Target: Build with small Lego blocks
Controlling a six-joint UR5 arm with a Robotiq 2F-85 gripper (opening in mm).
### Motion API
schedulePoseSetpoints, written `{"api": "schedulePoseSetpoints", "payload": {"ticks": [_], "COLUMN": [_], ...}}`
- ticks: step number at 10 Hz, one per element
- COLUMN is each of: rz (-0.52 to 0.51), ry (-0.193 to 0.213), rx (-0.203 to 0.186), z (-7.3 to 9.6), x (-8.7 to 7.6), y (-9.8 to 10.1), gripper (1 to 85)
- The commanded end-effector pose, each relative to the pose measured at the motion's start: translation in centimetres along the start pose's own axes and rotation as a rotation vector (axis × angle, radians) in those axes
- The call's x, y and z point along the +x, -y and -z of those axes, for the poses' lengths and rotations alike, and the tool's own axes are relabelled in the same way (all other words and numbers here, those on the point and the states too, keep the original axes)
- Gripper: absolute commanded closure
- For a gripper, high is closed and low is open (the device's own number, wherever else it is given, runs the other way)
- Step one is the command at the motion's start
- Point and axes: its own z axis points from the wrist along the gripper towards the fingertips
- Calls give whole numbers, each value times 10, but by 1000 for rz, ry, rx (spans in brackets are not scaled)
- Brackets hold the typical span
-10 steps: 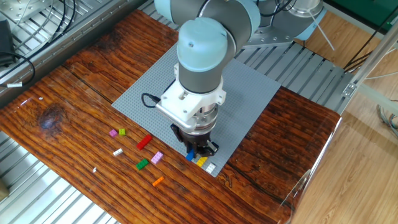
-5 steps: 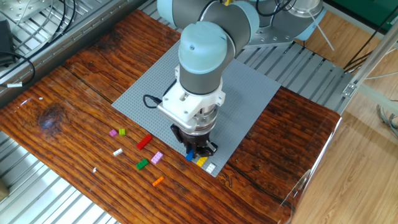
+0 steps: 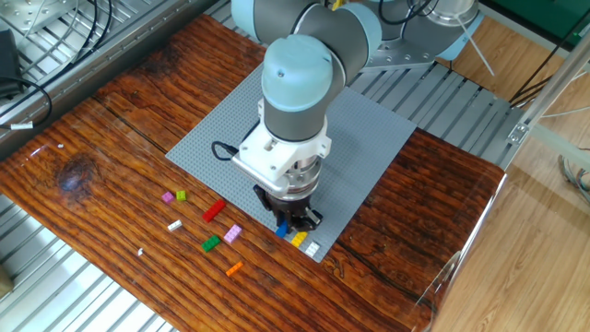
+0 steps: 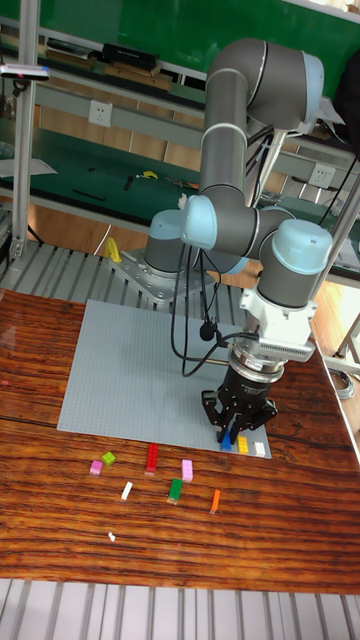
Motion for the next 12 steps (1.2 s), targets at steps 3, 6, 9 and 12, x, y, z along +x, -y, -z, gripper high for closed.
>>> {"api": "schedulePoseSetpoints", "payload": {"ticks": [3, 6, 9, 12], "rz": [-19, -18, -22, -9], "ry": [-13, -14, -16, -32], "rx": [-21, -12, -18, -22], "z": [0, -1, -1, -3], "x": [2, 2, 2, 5], "y": [-4, -1, -3, -4], "gripper": [847, 847, 847, 847]}}
